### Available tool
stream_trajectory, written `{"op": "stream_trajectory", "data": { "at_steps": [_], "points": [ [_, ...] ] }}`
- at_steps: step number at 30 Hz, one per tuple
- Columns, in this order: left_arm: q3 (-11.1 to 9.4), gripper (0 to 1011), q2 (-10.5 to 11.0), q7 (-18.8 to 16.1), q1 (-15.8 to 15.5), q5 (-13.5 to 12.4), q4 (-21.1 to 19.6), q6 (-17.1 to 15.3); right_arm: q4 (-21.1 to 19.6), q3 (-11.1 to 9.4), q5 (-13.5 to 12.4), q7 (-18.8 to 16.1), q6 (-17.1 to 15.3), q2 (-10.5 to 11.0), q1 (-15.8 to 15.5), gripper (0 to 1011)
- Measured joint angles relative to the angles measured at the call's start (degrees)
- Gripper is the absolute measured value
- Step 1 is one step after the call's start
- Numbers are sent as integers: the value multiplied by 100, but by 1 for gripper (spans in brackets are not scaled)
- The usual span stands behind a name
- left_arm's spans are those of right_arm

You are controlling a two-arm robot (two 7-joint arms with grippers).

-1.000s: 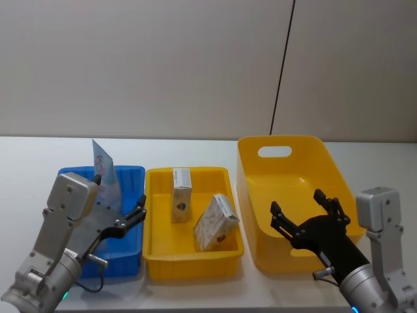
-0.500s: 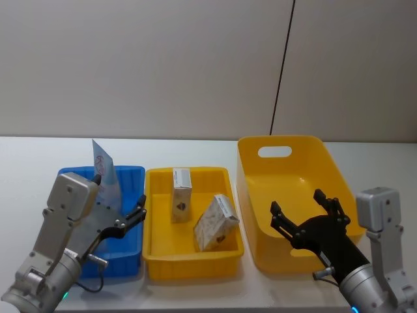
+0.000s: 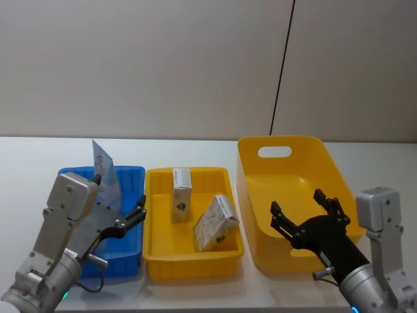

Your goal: Bimanual collaborative sorting of washing and personal care products

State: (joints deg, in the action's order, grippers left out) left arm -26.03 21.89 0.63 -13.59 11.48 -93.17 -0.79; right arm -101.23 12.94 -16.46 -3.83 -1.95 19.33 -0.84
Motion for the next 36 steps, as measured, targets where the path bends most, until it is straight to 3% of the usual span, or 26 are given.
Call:
{"op": "stream_trajectory", "data": {
  "at_steps": [15, 21, 26, 36],
  "points": [
    [0, 1002, 0, 0, 0, 0, 0, 0, 6, 0, 2, -2, 0, -1, 9, 1004],
    [0, 1001, 0, 0, 0, 0, 0, 0, 142, 54, 11, -91, -59, -24, 185, 1003],
    [0, 1002, 0, 0, 0, 0, -1, 0, 243, 110, 6, -170, -254, -78, 372, 1003],
    [0, 1002, 0, 0, 0, 0, 0, 0, 285, 176, -173, -218, -987, -312, 742, 1003]
  ]
}}
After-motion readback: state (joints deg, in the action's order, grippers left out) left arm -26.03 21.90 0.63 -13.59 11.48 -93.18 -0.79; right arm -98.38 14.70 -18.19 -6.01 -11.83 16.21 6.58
